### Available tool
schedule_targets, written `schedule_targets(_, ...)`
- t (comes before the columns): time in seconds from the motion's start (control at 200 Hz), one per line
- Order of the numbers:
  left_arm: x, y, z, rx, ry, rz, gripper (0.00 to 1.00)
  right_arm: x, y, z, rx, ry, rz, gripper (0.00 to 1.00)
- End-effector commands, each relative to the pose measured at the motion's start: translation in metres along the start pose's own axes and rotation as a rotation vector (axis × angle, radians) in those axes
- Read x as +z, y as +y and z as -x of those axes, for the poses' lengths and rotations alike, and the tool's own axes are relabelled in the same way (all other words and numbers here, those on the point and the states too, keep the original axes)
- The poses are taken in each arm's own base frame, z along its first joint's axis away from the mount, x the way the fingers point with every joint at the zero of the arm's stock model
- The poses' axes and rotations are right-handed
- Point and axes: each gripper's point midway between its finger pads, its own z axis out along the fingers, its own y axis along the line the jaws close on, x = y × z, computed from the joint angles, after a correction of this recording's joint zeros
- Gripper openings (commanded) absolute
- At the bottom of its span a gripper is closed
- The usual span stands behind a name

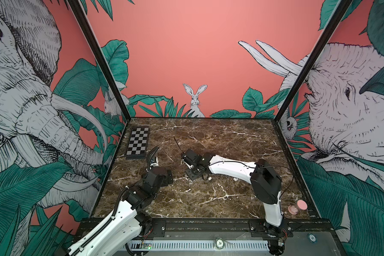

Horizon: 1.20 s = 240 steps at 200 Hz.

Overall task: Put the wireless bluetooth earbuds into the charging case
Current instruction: 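Carry the pink earbud over the open pink case with the right gripper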

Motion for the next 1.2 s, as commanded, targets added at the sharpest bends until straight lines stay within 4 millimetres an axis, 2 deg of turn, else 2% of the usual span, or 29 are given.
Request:
schedule_targets(0.0, 0.003, 0.003, -0.002, 0.002, -0.001, 0.01, 0.99, -0.012, -0.017, 0.01, -0.06, -0.031, -0.058, 0.23)
schedule_targets(0.395, 0.005, 0.001, -0.002, 0.005, 0.005, 0.008, 0.99, -0.017, -0.043, 0.023, -0.057, -0.057, -0.038, 0.22)
schedule_targets(0.925, 0.007, 0.0, -0.004, 0.012, 0.015, 0.011, 0.99, -0.011, -0.057, 0.042, -0.107, -0.063, -0.05, 0.22)
schedule_targets(1.04, 0.008, -0.009, -0.005, 0.035, 0.033, -0.035, 0.99, -0.008, -0.057, 0.041, -0.123, -0.053, -0.051, 0.22)
schedule_targets(1.195, 0.014, -0.036, -0.016, 0.081, 0.094, -0.166, 0.99, -0.003, -0.061, 0.039, -0.125, -0.045, -0.045, 0.22)
